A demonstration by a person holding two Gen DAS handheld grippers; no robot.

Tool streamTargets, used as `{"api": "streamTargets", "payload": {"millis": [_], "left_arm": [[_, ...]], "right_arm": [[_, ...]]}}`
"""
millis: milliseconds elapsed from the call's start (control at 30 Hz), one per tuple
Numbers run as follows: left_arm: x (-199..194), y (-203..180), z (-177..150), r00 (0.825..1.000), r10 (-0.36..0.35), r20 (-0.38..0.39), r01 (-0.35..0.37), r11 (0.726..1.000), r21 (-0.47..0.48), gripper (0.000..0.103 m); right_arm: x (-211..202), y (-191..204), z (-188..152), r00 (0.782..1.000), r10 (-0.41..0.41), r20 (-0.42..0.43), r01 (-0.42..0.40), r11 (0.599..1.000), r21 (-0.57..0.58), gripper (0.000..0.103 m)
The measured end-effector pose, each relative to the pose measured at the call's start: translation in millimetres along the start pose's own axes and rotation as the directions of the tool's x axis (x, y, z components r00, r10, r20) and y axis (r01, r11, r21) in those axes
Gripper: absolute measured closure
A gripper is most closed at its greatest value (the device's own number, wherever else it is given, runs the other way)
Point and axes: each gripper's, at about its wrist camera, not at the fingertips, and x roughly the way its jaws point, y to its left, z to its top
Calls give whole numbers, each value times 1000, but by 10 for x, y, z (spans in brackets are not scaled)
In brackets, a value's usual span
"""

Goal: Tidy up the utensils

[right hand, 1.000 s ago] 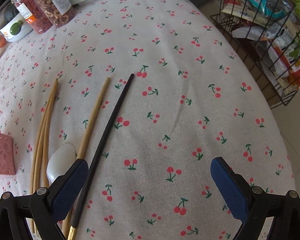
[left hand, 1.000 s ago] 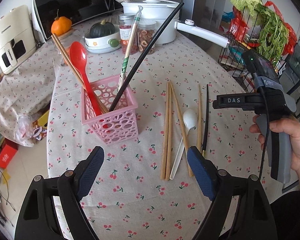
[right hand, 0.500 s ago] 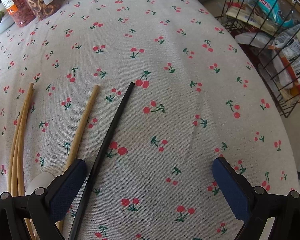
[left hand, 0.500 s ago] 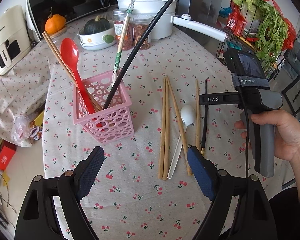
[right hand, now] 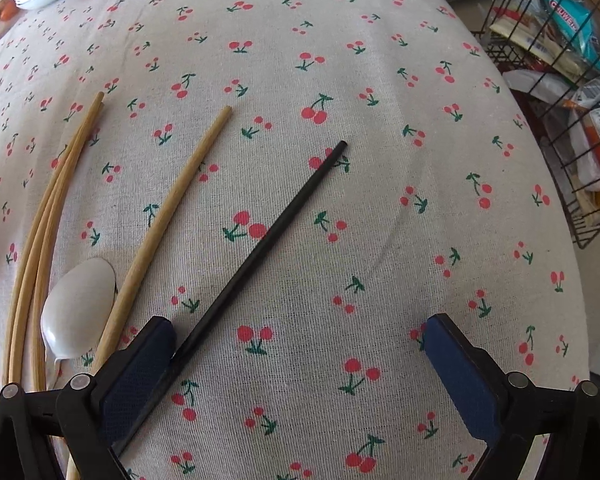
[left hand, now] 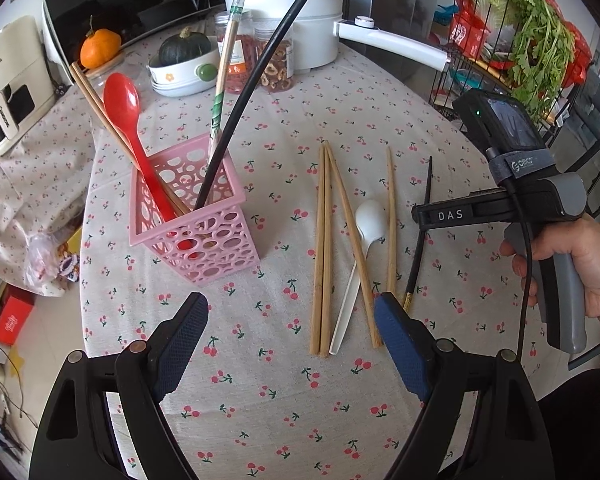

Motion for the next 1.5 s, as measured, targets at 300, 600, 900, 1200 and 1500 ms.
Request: {"api": "streamTargets", "payload": {"millis": [300,600,900,1200,1500], "left_arm": [[10,-107,-2,999,-31,-8,32,999,23,16],[143,-420,72,993,-107,-39,110,992,69,24],[348,-517,180,992,-99,-77,104,993,51,50],[453,-675,285,989,-107,-101,114,991,73,67],[1025,-1111,850,992,-31,-122,47,991,127,86]], "right_arm": [[-157,-57,-86,998,56,23,-56,998,-17,87],[-277,-475,-36,989,134,63,-138,989,59,103],[-180,-404,-36,980,194,52,-197,978,68,52],[-179,-318,-20,994,104,34,-104,994,10,97],[-416,-690,-63,979,175,100,-185,978,95,98]]}}
